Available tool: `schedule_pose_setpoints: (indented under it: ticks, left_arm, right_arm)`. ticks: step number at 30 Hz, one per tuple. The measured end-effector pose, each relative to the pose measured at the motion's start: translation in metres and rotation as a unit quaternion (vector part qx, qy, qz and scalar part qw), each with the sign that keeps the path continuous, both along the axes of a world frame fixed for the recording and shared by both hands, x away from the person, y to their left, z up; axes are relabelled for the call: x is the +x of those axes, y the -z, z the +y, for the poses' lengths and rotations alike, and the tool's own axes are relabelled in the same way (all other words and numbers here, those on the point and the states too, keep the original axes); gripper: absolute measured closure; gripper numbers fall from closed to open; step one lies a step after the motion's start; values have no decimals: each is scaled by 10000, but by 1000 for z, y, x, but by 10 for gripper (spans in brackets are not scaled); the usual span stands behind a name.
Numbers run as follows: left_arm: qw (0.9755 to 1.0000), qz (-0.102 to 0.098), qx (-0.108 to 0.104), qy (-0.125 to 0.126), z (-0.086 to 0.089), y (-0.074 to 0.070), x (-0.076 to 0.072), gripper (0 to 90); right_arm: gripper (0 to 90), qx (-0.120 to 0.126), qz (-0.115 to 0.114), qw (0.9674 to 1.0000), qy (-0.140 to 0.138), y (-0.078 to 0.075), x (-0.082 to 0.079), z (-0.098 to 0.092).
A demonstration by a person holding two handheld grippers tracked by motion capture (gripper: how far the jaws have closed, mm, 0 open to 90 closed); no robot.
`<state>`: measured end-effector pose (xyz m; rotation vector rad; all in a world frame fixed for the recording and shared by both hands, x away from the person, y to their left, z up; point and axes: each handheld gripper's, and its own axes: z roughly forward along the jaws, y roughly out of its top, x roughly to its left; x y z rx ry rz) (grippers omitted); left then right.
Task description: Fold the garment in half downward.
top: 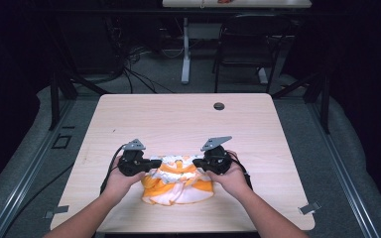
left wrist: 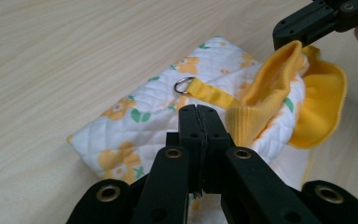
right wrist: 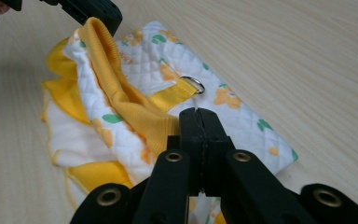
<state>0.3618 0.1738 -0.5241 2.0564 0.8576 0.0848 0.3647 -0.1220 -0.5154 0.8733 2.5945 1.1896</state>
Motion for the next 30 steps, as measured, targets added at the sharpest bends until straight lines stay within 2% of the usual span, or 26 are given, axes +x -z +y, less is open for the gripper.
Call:
schedule_pose_setpoints:
  ticks: [4,12,16,19,22,30]
  left_arm:
    - [9998,8,51,213,-2,-2,-13,900]
    - [9991,73,60,407,-5,3,-33,900]
    - [9990,132,21,432,-6,9,-41,900]
    - [9988,101,68,465,-6,12,-45,900]
    - [9987,152,78,484,-5,18,-49,900]
    - [9989,200,166,396,-1,37,-54,899]
  right_arm:
    - [900,35,7,9999,-152,-2,-13,-2]
    - [900,62,71,9991,-402,2,-34,2]
    - [900,37,115,9989,-455,8,-42,4]
    - [900,15,170,9986,-505,12,-47,4]
    - [900,44,195,9985,-517,16,-52,4]
    - [898,-176,298,9978,-568,28,-59,0]
